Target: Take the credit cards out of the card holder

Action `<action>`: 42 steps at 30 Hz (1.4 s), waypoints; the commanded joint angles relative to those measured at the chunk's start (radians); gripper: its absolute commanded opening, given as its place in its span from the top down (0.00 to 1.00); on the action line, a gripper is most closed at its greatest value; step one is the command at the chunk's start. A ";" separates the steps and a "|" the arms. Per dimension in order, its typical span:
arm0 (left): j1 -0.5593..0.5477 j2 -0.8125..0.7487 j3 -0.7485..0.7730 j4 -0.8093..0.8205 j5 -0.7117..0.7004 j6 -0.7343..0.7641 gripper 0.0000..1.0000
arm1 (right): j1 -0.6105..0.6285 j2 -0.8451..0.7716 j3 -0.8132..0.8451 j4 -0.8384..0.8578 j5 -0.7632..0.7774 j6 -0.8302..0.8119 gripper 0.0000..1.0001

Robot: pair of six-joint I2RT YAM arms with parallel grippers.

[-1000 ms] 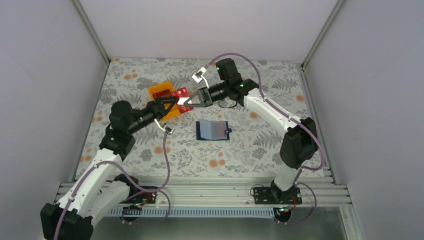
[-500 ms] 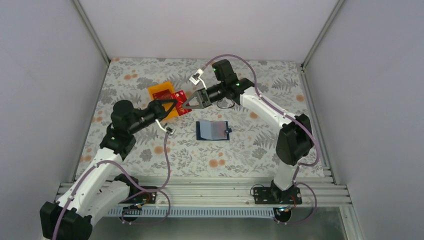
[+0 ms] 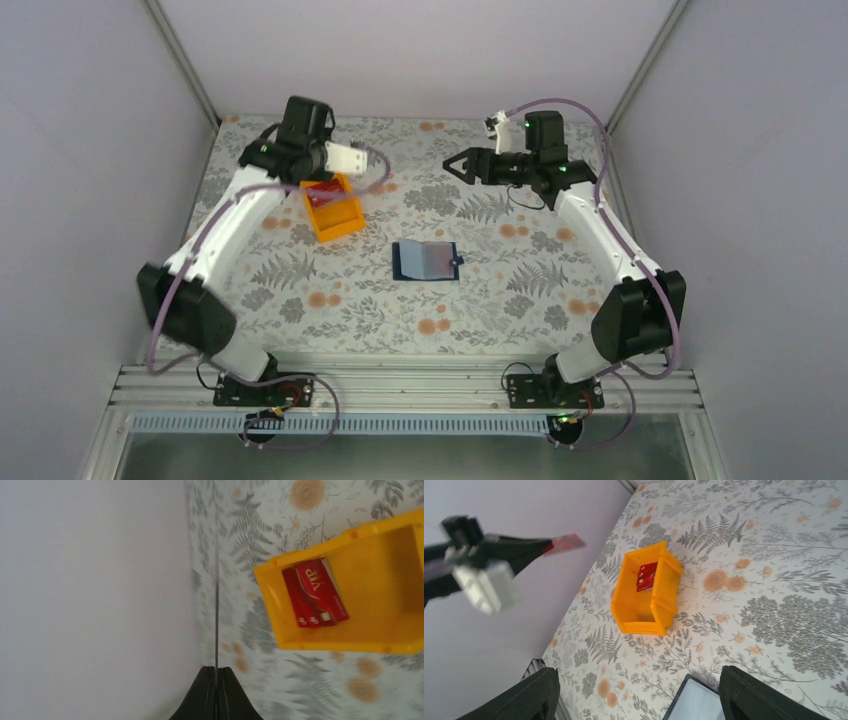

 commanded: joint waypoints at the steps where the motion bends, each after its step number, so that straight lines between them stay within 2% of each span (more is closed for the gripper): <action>1: 0.037 0.264 0.276 -0.440 -0.160 -0.570 0.98 | -0.034 -0.046 -0.028 0.012 0.071 -0.017 0.18; 5: 0.045 0.381 0.380 -0.393 -0.137 -0.688 0.98 | -0.044 -0.116 -0.045 -0.005 0.184 -0.040 0.16; 10: 0.057 0.375 0.272 -0.203 -0.148 -0.657 0.98 | -0.055 -0.154 -0.048 -0.026 0.244 -0.069 0.13; 13: 0.077 0.386 0.172 -0.151 -0.187 -0.652 0.97 | -0.067 -0.147 -0.038 -0.025 0.227 -0.071 0.13; 17: 0.097 0.417 0.112 -0.115 -0.219 -0.697 0.98 | -0.079 -0.120 -0.021 -0.024 0.199 -0.068 0.13; 29: 0.098 0.500 0.127 -0.020 -0.177 -0.756 0.98 | -0.102 -0.087 -0.007 -0.034 0.144 -0.077 0.12; 42: 0.099 0.562 0.086 0.029 -0.261 -0.750 0.98 | -0.120 -0.074 -0.014 -0.033 0.079 -0.083 0.12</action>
